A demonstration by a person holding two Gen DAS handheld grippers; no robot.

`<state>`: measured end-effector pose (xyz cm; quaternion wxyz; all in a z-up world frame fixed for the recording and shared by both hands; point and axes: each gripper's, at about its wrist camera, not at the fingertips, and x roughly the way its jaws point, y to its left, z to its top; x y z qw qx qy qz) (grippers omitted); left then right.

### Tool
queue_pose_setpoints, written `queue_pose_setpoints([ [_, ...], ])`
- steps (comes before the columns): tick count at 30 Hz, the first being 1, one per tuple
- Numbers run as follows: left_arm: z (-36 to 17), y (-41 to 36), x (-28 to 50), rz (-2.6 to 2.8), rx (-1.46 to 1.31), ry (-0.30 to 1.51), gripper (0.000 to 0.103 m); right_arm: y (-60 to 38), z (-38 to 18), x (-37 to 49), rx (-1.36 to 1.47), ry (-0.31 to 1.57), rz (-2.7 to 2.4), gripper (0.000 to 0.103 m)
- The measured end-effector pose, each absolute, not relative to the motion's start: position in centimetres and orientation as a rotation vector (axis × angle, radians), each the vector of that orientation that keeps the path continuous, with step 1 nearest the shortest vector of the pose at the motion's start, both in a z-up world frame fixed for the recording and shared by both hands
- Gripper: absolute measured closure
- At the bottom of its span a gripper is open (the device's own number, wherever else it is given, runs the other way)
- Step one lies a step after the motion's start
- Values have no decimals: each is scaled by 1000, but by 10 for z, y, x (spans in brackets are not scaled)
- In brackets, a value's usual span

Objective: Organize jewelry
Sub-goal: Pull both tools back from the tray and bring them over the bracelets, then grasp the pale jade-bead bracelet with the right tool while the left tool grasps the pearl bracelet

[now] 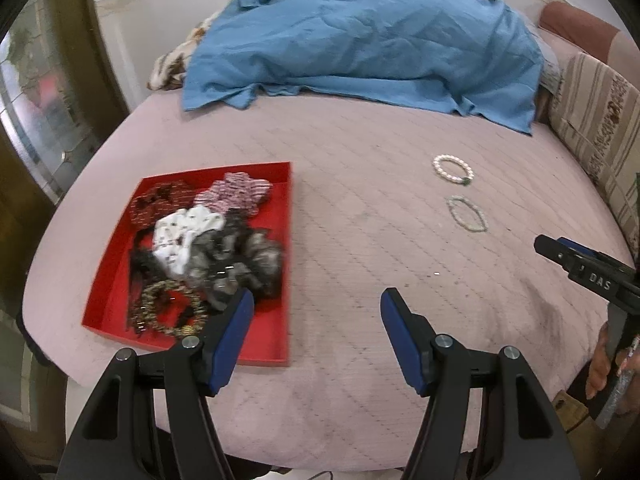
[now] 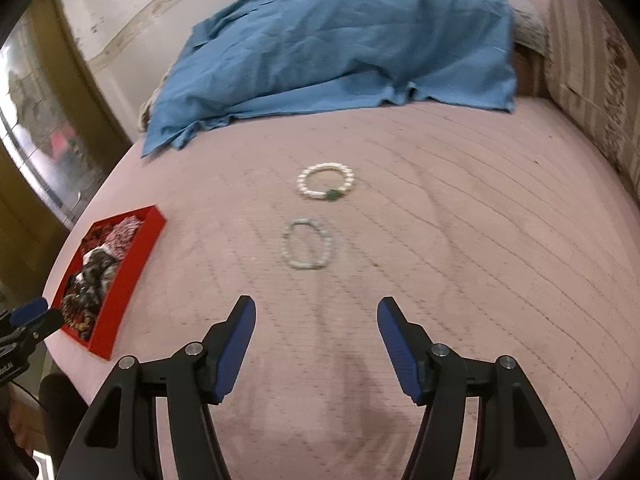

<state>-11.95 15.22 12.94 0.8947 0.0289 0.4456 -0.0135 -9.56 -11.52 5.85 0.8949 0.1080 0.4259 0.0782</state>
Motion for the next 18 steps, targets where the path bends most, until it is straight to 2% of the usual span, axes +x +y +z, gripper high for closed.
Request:
queue_pose_setpoints([
  [18, 92, 75, -41, -167, 70, 992, 38, -159, 19, -45, 301, 885, 145, 35],
])
